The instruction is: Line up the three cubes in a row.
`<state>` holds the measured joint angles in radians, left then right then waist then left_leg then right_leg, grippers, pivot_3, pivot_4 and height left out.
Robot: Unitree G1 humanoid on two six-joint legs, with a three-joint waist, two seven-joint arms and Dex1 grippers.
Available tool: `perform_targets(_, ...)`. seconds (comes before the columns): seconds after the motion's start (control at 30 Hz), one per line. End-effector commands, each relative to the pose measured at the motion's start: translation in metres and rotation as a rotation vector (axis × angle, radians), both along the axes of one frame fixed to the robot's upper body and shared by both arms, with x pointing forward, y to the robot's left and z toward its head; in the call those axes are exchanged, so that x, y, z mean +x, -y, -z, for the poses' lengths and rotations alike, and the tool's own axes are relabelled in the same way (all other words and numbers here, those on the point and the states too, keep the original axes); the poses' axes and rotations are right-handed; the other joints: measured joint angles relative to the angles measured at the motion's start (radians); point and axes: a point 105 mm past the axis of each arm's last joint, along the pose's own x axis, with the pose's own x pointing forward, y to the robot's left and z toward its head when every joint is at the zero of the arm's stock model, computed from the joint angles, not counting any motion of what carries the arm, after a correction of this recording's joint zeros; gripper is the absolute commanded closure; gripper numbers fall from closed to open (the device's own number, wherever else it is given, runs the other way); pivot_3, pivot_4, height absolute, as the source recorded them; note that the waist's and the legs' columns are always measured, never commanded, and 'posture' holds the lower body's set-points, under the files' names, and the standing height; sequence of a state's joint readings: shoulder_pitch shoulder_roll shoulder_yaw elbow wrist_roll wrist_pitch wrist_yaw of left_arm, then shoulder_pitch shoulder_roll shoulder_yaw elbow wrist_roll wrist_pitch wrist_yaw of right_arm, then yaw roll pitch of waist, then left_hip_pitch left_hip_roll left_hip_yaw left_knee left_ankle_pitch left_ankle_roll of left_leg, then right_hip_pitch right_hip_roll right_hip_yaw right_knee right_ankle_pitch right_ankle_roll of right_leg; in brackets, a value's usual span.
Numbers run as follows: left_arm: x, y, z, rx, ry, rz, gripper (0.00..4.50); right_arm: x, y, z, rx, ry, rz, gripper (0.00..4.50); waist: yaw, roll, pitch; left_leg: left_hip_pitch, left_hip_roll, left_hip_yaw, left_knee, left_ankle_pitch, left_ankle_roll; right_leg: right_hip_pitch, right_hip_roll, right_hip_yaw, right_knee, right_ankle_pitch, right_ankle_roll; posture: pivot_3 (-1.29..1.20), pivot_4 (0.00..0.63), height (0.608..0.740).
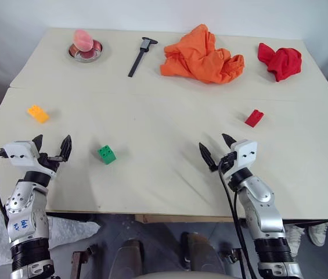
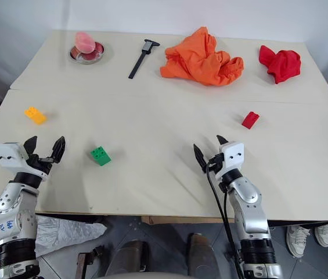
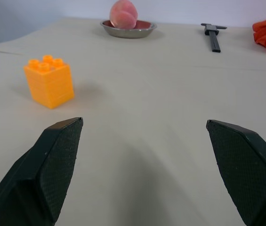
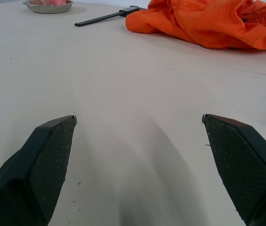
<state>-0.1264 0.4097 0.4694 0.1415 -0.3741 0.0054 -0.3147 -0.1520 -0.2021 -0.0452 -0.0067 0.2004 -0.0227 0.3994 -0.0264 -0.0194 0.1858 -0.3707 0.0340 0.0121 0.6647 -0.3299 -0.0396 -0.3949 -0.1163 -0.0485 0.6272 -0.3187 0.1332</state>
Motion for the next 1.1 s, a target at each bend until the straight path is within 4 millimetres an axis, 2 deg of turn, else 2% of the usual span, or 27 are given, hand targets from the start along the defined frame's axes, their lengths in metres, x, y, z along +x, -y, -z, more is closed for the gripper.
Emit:
perform_targets(0.03,-0.008,-0.008,-0.014,0.008,0.052,-0.025,0.03,-0.001,-0.001,-0.017,0.005,0.070,-0.011,0.00,0.000,0.000,0.000,0.000,0.000,0.000,0.000,0.000,0.000,0.000,0.000,0.000,0.000,0.000,0.000,0.00,0.150,0.740)
perform_targets(0.1,-0.013,-0.003,-0.024,0.024,0.075,0.054,0.03,-0.007,0.000,-0.026,-0.004,0.101,-0.044,0.00,0.000,0.000,0.000,0.000,0.000,0.000,0.000,0.000,0.000,0.000,0.000,0.000,0.000,0.000,0.000,0.00,0.150,0.740)
perform_targets(0.2,-0.021,0.016,-0.039,0.049,0.094,0.250,0.03,-0.020,0.006,-0.038,0.018,0.115,-0.107,0.00,0.000,0.000,0.000,-0.001,0.000,0.000,0.000,0.000,0.000,0.000,0.000,0.000,0.000,0.000,0.000,0.00,0.150,0.740)
perform_targets(0.27,-0.027,0.040,-0.051,0.153,0.087,0.455,0.03,-0.038,0.024,-0.049,-0.014,0.113,-0.158,0.00,0.010,0.001,0.000,0.000,0.000,-0.001,0.000,0.000,0.000,0.000,0.000,0.000,0.000,0.000,0.000,0.00,0.150,0.740)
perform_targets(0.33,-0.034,0.066,-0.057,0.201,0.041,0.663,0.03,-0.048,0.050,-0.055,-0.051,0.102,-0.109,0.00,0.023,0.001,0.000,0.000,-0.001,-0.001,0.000,-0.001,0.001,0.001,0.000,0.000,-0.001,0.000,0.000,0.00,0.150,0.740)
perform_targets(0.4,-0.042,0.090,-0.066,0.238,0.055,0.843,0.03,-0.053,0.075,-0.054,-0.071,0.076,-0.025,0.00,0.029,0.001,0.000,0.000,-0.001,-0.001,0.000,-0.001,0.002,0.002,-0.001,0.000,-0.002,0.000,0.000,0.00,0.150,0.740)
perform_targets(0.53,-0.045,0.116,-0.070,0.289,0.041,1.028,0.03,-0.062,0.115,-0.039,-0.112,-0.003,0.088,0.00,0.026,0.001,0.001,0.001,-0.001,0.000,0.001,-0.001,0.002,0.003,0.000,0.001,-0.002,0.000,0.000,0.00,0.150,0.740)
perform_targets(0.63,-0.041,0.129,-0.072,0.281,0.058,1.092,0.03,-0.062,0.126,-0.028,-0.151,-0.036,0.132,0.00,0.020,0.001,0.001,0.002,0.000,0.001,0.000,0.000,0.002,0.002,0.001,0.001,-0.001,0.000,0.000,0.00,0.150,0.740)
perform_targets(0.77,-0.041,0.150,-0.063,0.256,0.033,1.196,0.03,-0.035,0.122,-0.044,-0.110,0.019,0.194,0.00,-0.001,0.003,0.001,0.004,0.000,0.005,0.001,0.000,0.002,0.001,0.001,0.004,-0.001,0.000,0.000,0.00,0.150,0.740)
perform_targets(0.93,-0.043,0.155,-0.057,0.260,0.003,1.234,0.03,0.001,0.112,-0.059,-0.181,0.019,0.158,0.00,-0.001,0.003,0.001,0.004,0.002,0.006,0.001,0.002,0.001,0.000,0.002,0.005,0.000,0.000,0.000,0.00,0.150,0.740)
perform_targets(1.03,-0.042,0.156,-0.058,0.270,0.005,1.238,0.03,0.025,0.115,-0.063,-0.229,-0.014,0.120,0.00,0.002,0.003,0.001,0.003,0.001,0.005,0.002,0.002,0.001,-0.001,0.001,0.005,0.000,0.000,0.000,0.00,0.150,0.740)
perform_targets(1.1,-0.040,0.157,-0.059,0.280,0.009,1.242,0.03,0.051,0.123,-0.067,-0.297,-0.067,0.097,0.00,0.001,0.005,0.002,0.002,0.000,0.006,0.003,0.002,0.002,-0.001,0.001,0.006,0.000,0.001,0.002,0.00,0.150,0.740)
